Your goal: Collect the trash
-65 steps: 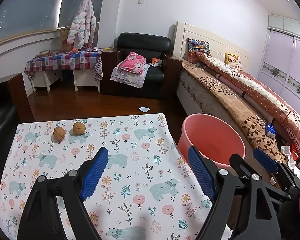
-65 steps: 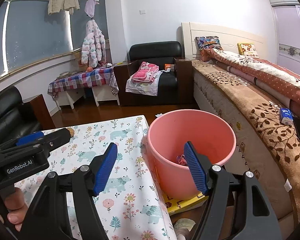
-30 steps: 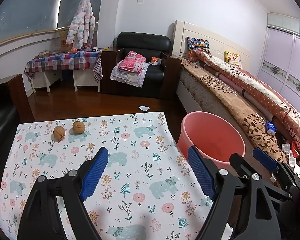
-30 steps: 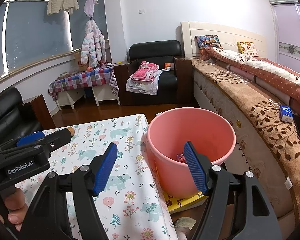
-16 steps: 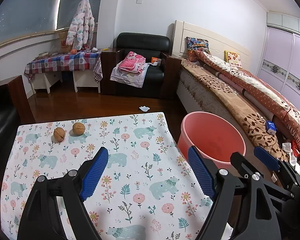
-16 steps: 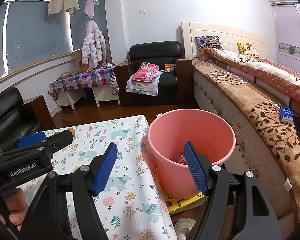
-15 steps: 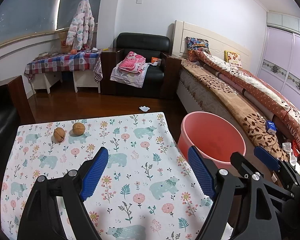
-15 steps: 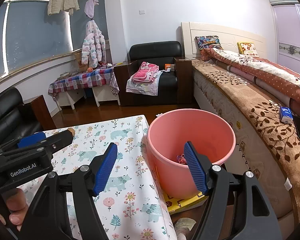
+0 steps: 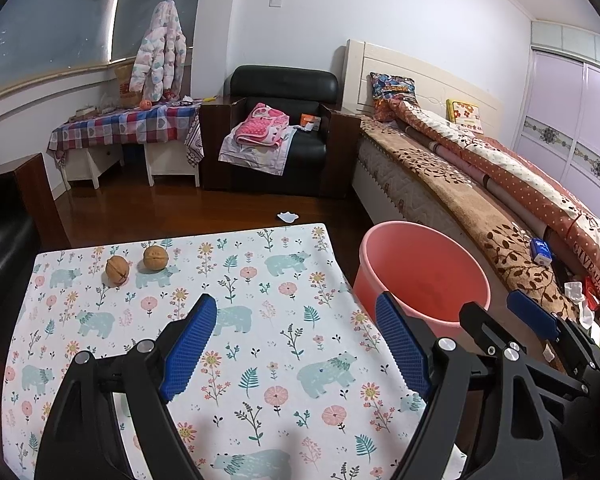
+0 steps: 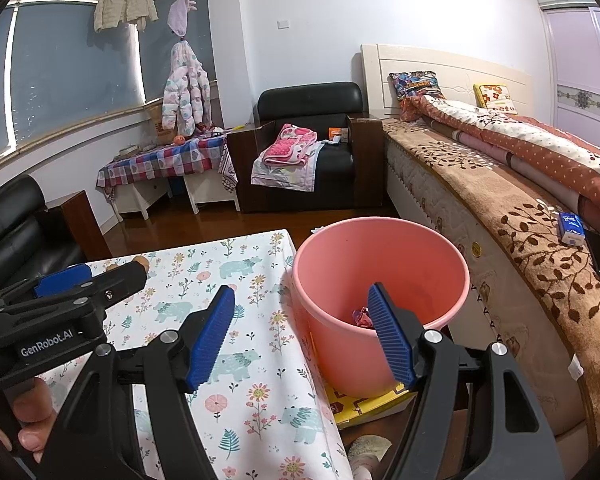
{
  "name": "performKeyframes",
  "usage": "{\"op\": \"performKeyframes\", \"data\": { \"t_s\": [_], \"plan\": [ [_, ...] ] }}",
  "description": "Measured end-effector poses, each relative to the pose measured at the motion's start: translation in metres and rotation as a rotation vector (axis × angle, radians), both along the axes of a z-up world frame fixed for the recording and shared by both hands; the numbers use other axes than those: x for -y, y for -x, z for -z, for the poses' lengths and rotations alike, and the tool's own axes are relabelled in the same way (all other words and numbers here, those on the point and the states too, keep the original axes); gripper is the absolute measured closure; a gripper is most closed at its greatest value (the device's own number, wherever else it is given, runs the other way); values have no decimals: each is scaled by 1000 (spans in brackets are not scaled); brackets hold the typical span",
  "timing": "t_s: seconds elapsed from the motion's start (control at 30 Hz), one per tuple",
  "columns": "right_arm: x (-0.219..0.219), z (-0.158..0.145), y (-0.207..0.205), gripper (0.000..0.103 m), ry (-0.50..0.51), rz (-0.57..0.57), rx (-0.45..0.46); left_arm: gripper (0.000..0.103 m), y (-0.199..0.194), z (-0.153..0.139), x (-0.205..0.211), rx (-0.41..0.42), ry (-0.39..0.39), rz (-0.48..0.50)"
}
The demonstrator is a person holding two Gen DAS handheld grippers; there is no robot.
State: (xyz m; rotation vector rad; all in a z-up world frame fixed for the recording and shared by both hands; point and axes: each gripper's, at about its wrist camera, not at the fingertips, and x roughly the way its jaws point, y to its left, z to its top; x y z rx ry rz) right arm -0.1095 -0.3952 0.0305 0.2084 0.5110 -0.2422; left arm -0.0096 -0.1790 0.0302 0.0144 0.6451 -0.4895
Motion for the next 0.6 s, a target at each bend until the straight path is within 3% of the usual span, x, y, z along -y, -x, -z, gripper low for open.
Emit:
{"op": "performKeyframes", "data": {
  "t_s": [0.6],
  "plan": [
    [1,0,0,34,-1,1,-2,23,1,1,1,-2,-6,5]
  ]
}}
